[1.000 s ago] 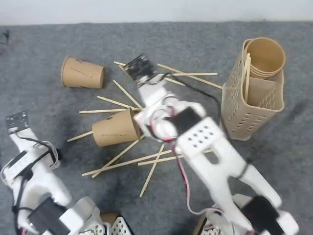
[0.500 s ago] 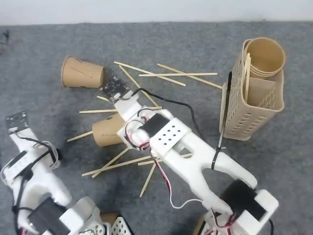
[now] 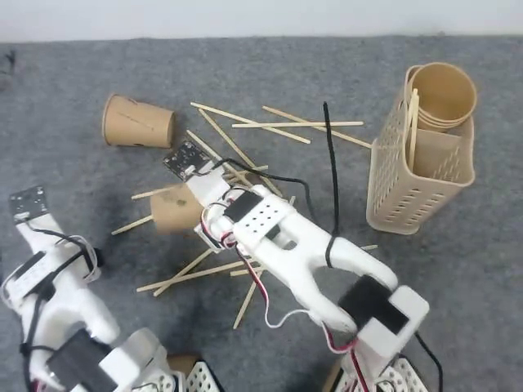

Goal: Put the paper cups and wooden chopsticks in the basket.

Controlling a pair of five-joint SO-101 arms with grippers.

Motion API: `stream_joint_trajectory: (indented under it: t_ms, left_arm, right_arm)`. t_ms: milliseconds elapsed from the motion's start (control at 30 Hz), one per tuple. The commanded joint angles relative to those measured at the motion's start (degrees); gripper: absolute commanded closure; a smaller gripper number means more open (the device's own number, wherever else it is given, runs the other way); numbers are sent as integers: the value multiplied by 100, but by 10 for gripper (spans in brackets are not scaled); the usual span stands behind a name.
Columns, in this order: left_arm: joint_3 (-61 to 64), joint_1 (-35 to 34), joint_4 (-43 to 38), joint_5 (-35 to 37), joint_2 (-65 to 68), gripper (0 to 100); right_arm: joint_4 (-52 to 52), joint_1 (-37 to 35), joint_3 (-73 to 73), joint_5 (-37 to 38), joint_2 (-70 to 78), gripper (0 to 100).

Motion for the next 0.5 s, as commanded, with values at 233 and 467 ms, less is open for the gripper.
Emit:
stream_joint_trajectory:
  t_ms: [233,467]
  left_arm:
    - [-13,-9,-97,62,-193,827]
    - [-13,-9,-97,62,-193,827]
  right_arm:
    - [-57,-127,-492,457,-101,990]
    - [391,4,-492,905,-1499,990]
